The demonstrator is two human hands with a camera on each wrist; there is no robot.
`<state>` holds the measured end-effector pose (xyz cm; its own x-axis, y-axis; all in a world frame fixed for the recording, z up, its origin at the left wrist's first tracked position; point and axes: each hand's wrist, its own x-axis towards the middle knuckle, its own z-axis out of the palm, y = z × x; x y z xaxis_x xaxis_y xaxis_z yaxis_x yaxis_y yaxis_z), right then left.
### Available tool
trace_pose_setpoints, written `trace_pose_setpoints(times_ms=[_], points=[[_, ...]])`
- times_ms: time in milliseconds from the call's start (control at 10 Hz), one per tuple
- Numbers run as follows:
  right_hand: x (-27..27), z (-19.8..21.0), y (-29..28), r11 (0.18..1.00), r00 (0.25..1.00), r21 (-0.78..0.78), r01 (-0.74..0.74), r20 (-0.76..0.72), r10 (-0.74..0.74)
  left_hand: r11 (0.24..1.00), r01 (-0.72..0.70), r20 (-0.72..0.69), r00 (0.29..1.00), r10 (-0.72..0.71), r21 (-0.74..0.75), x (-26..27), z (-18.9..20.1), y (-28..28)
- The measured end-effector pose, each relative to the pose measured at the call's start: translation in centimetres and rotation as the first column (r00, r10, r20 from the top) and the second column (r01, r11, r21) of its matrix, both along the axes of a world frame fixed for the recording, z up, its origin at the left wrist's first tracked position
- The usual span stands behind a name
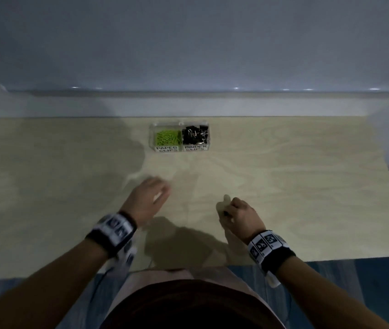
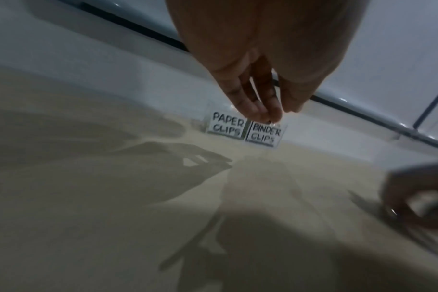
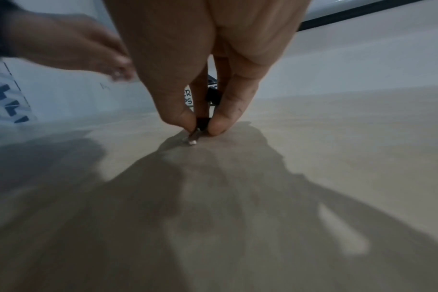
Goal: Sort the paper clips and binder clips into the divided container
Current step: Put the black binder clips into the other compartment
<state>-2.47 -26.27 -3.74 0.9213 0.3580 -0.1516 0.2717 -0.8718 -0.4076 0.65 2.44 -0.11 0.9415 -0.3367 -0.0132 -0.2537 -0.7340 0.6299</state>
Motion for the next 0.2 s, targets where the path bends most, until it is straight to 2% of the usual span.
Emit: trace_pose_setpoints(times_ms=[100, 200], points=[[3.4, 1.3, 1.0, 0.995, 0.996, 0.064, 0.082, 0.013, -0.083, 0.996, 0.068, -0.196, 0.979, -0.055, 0.058, -8.7, -0.5, 4.9], [8.5, 3.5, 3.1, 0.982, 0.992, 0.147, 0.12, 0.032, -0.126, 0.972, -0.05, -0.281, 0.953, 0.116, 0.231, -17.7, -4.1, 10.6]])
